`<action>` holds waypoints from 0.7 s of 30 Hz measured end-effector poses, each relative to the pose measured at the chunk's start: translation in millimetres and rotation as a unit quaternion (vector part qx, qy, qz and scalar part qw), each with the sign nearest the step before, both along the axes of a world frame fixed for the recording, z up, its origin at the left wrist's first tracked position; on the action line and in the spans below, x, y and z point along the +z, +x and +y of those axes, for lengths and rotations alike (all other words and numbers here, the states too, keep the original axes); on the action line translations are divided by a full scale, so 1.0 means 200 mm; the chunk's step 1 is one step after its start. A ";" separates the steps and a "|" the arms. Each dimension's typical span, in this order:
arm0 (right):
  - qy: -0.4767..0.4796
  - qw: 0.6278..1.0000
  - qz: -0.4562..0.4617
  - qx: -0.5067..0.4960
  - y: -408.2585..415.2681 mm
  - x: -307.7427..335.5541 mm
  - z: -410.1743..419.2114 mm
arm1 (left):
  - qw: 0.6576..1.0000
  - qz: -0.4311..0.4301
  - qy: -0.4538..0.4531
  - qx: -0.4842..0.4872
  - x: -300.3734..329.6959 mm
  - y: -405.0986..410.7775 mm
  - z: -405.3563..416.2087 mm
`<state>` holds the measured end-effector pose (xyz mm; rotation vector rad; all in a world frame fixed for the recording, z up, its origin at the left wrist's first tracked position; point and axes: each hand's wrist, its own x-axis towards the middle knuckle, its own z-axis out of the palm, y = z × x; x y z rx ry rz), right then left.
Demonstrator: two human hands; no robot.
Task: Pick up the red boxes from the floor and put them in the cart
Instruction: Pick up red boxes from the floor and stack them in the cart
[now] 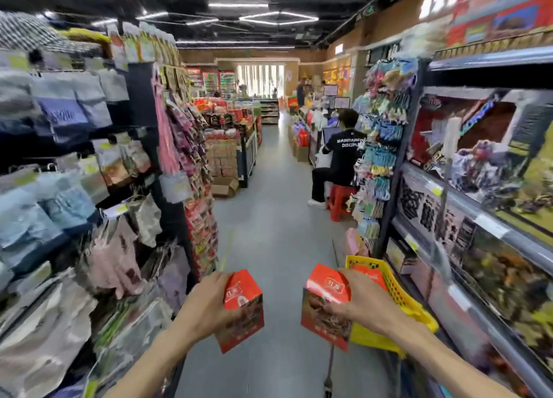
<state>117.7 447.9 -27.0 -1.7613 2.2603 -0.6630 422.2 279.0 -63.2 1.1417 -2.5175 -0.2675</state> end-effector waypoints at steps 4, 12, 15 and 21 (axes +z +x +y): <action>-0.003 1.000 -0.004 -0.018 -0.17 -0.02 -0.54 | 0.999 -0.018 -0.003 -0.027 0.01 -0.20 -0.60; 0.011 0.992 0.010 -0.123 -0.66 0.03 -1.27 | 0.989 -0.049 0.008 -0.137 0.16 -0.89 -1.55; 0.013 0.987 0.014 -0.158 -0.90 0.00 -1.46 | 0.983 -0.048 0.004 -0.180 0.15 -1.22 -1.82; 0.024 0.972 0.006 -0.232 -1.43 -0.17 -1.74 | 0.960 -0.067 -0.007 -0.272 0.05 -1.95 -2.21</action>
